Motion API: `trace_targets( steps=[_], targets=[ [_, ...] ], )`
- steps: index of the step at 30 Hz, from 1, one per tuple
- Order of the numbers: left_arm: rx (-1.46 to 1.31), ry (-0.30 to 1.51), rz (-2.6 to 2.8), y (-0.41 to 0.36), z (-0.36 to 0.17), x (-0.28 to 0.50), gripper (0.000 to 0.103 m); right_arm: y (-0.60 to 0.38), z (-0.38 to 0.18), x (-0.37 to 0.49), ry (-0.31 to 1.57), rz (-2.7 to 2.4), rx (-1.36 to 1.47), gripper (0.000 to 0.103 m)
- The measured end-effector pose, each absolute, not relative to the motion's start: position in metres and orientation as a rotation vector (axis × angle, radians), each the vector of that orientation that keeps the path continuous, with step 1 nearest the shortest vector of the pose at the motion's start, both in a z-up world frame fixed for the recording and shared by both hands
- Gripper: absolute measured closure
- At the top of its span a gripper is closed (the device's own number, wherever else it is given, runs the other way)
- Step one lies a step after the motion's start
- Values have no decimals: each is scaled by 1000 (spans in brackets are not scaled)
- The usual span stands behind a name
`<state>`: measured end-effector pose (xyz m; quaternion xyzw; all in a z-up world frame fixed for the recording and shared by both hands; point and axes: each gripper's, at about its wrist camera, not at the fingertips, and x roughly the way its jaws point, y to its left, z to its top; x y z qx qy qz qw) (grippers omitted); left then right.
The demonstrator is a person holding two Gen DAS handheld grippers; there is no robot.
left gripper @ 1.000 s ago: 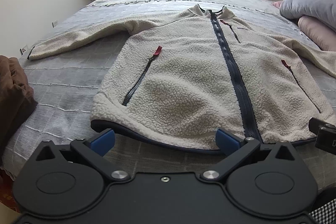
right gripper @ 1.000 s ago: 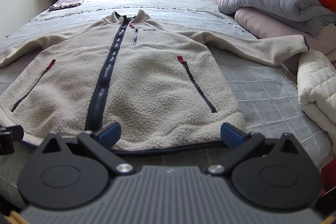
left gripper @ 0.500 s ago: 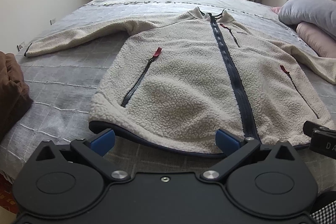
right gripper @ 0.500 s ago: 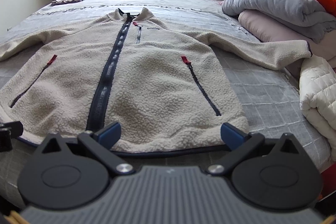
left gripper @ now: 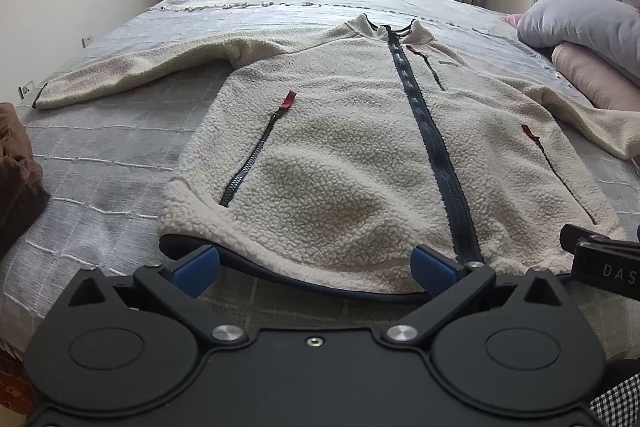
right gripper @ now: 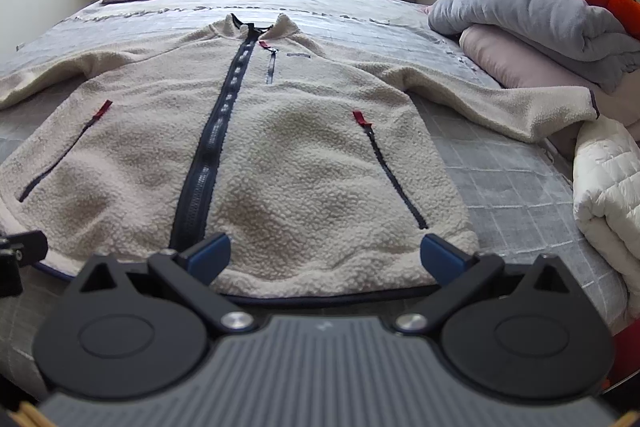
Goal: Fold large clothes
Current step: 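Move both tools over the jacket hem, fingers open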
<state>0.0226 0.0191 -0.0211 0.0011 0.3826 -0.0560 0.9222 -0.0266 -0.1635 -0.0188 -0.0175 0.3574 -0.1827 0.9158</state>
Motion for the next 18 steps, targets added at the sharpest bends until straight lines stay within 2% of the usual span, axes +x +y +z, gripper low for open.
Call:
trace_targets(
  steps=[18],
  targets=[
    [-6,796,-108,30,-25,30,0,-164,-22,-20,728,-366,-53,0]
  ],
)
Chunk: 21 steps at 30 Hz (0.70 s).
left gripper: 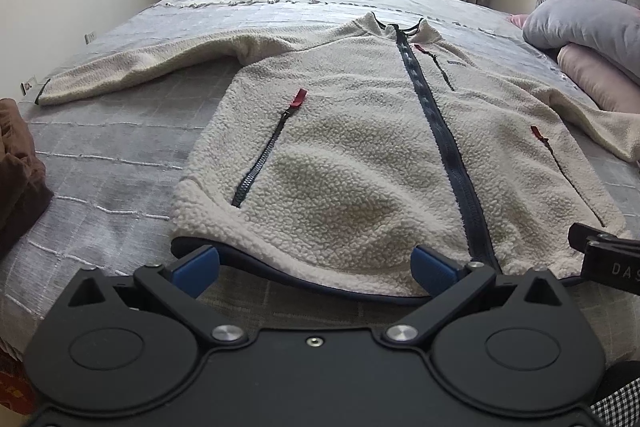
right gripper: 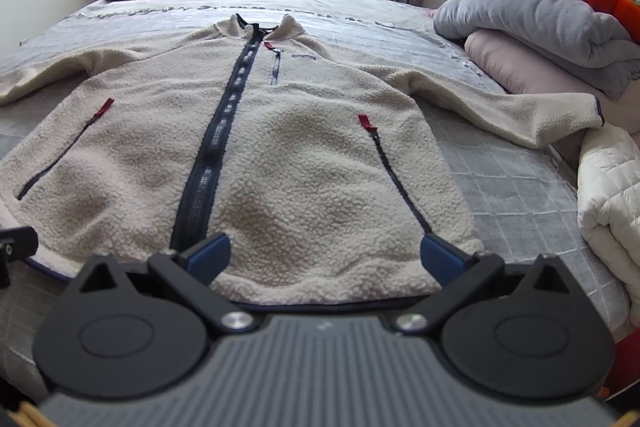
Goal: Fold large clothes
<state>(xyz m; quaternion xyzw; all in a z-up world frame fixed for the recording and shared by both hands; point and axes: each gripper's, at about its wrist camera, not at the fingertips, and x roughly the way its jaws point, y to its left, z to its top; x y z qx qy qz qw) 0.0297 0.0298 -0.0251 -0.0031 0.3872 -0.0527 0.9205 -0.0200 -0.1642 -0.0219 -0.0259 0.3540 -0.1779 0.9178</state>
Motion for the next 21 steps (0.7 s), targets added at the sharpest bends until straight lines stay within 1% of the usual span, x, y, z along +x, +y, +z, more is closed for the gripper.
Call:
trace_targets(
  steps=[10,14,21],
  targets=[
    [7,849,-174,49,-26,49,0,-182,-19,-12,742,-329,-46,0],
    [17,855,-162,72,-24,65,0,-207,-16,-9,785,-315,1,0],
    [35,866,-122,92,-29,82,0,-244,-18,-9,802,-277,104,0]
  ],
)
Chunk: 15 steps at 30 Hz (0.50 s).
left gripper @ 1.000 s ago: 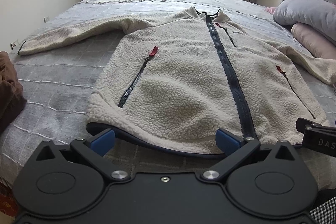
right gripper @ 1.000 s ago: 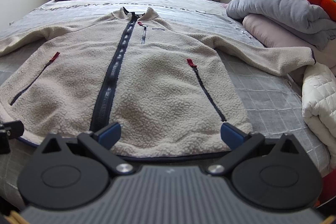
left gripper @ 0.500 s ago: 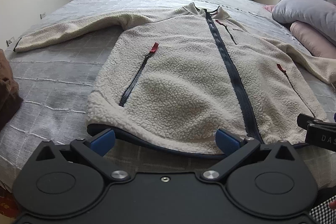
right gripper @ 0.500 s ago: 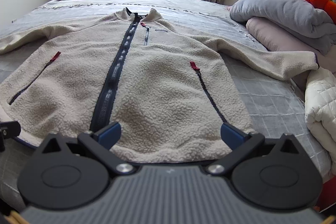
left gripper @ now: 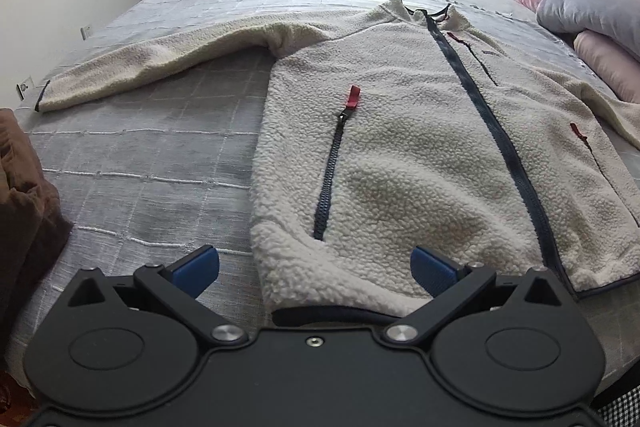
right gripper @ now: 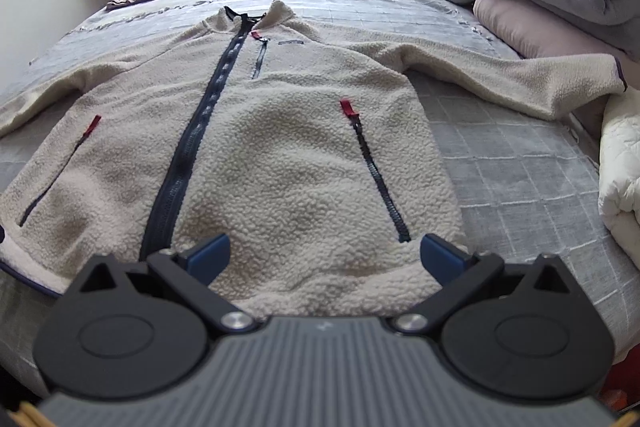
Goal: Fold large clothes
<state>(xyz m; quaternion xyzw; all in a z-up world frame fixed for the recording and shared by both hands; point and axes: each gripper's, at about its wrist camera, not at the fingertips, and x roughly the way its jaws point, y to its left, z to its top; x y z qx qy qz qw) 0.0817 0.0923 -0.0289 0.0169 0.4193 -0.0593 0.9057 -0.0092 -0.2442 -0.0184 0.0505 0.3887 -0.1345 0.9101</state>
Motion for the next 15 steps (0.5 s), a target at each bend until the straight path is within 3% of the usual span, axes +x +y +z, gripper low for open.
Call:
trace_targets(
  steps=[8,15],
  targets=[
    [-24,907,-219,132,-43,105,0,-300,-29,-10,832,-272,195,1],
    [-368,990,-412,174,-71,140,4,-383,-48,-25,798,-282,452,2]
  ],
)
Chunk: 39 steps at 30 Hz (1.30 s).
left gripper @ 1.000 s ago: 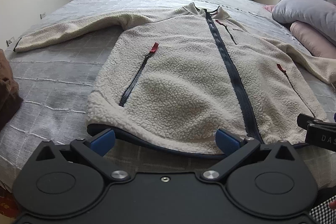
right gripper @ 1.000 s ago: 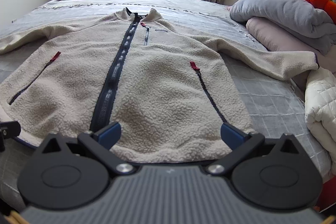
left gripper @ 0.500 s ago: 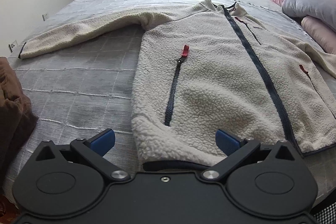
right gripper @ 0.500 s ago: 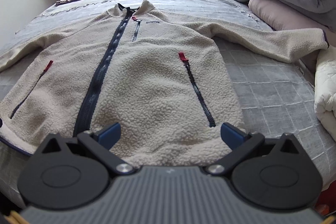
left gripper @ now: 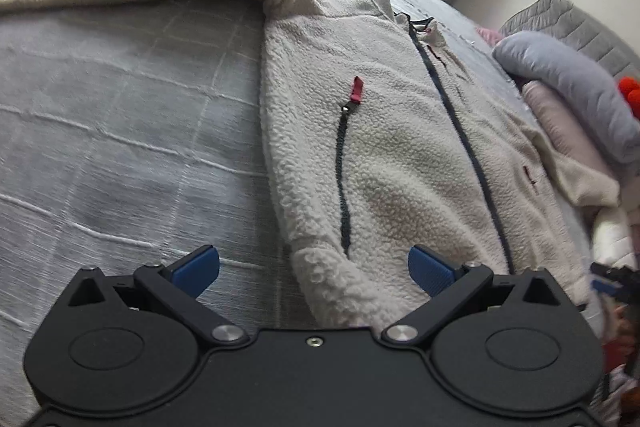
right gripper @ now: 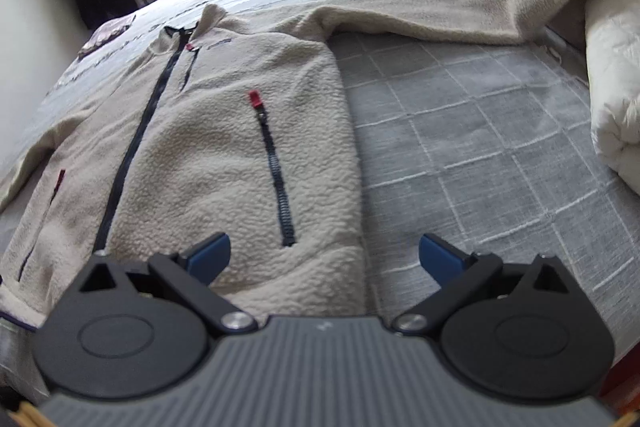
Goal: Fold large clothes
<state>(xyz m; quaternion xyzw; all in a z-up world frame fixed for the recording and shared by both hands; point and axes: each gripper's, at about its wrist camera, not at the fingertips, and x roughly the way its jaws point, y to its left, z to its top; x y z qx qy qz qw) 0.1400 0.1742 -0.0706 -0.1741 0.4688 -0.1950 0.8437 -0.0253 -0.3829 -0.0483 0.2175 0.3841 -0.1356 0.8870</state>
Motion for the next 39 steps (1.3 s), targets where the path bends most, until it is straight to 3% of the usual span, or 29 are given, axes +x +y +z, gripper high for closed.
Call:
trace_targets(
  steps=[2,3,5,6,8,11,16,19,22,24,25,26,28,29,31,36,39],
  targets=[
    [-472,1018,-473,175,-81,144,26,-401,-61,-30,792,-277,559,16],
    [-517,1033,-499,173,-86,143,31,-409,-69,-32,790,-257,627,21],
    [-553,1052,-528,165,-93,140,56,-415,-88,-33,786,-175,757,45],
    [-551,1057,-528,161,-95,136,63,-414,-95,-35,763,-125,804,48],
    [-519,1044,-499,154,-91,128,88,-413,-104,-35,734,-24,887,85],
    [-491,979,-471,155,-70,113,92,-410,-89,-42,681,-38,869,91],
    [-491,924,-487,167,-37,96,93,-408,-38,-65,597,-47,777,93],
    [-385,1006,-478,159,-50,93,92,-403,-37,-63,671,-98,672,93],
    [-242,1068,-422,141,-83,93,83,-397,-65,-51,808,-181,572,89],
    [-222,1023,-399,139,-82,86,78,-392,-77,-51,826,-231,500,77],
    [-203,1004,-387,139,-78,83,68,-391,-76,-53,814,-232,501,74],
    [-173,991,-362,139,-72,81,50,-391,-73,-55,812,-252,501,63],
    [-99,937,-297,140,-57,77,29,-387,-64,-54,811,-308,439,48],
    [-76,890,-284,143,-50,75,24,-384,-58,-52,806,-320,399,48],
    [-68,840,-294,145,-40,80,21,-375,-46,-45,791,-338,334,45],
    [-75,827,-311,142,-31,108,17,-348,-25,-7,745,-280,270,28],
    [-67,801,-260,148,-27,123,3,-328,-20,18,760,-231,218,22]
  ],
)
